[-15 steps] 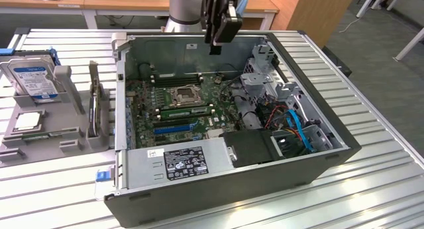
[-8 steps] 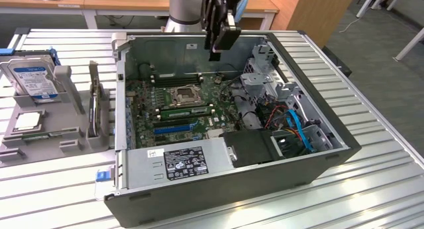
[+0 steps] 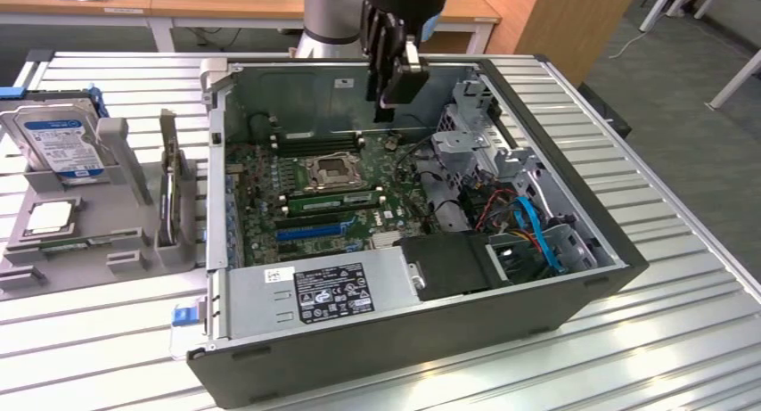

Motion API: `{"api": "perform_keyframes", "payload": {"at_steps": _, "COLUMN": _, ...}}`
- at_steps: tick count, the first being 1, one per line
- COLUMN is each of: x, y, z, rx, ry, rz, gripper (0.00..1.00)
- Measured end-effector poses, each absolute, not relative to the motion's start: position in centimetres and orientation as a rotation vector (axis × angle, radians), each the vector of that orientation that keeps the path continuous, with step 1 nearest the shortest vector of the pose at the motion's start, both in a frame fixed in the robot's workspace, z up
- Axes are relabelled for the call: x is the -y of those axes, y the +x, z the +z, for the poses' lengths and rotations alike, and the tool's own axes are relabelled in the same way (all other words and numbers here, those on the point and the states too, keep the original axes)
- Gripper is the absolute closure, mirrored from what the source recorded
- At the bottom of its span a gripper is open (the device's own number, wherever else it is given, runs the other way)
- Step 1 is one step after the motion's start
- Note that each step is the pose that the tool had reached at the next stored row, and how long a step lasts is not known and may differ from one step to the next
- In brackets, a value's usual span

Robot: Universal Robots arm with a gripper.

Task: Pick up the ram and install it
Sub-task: 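Insert the ram into the slot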

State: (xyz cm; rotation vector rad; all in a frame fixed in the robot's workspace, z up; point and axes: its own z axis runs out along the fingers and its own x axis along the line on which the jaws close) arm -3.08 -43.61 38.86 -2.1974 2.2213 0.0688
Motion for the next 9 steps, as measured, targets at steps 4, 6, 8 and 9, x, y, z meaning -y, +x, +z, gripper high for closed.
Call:
{"api": "perform_keyframes", "payload": {"at_steps": 4, "x": 43.8, "y": -3.1, "z": 38.1, "rx": -2.221, "ry": -2.197, "rz": 0.069, "gripper": 0.58}}
{"api": "perform_keyframes", "payload": {"at_steps": 6, "x": 43.9, "y": -3.1, "z": 37.8, "rx": -2.221, "ry": -2.197, "rz": 0.069, "gripper": 0.58}}
{"api": "perform_keyframes", "payload": {"at_steps": 8, "x": 44.0, "y": -3.1, "z": 37.4, "rx": -2.221, "ry": -2.197, "rz": 0.069, "gripper": 0.58}}
{"api": "perform_keyframes", "payload": {"at_steps": 9, "x": 44.0, "y": -3.1, "z": 37.2, "rx": -2.221, "ry": -2.197, "rz": 0.069, "gripper": 0.58}}
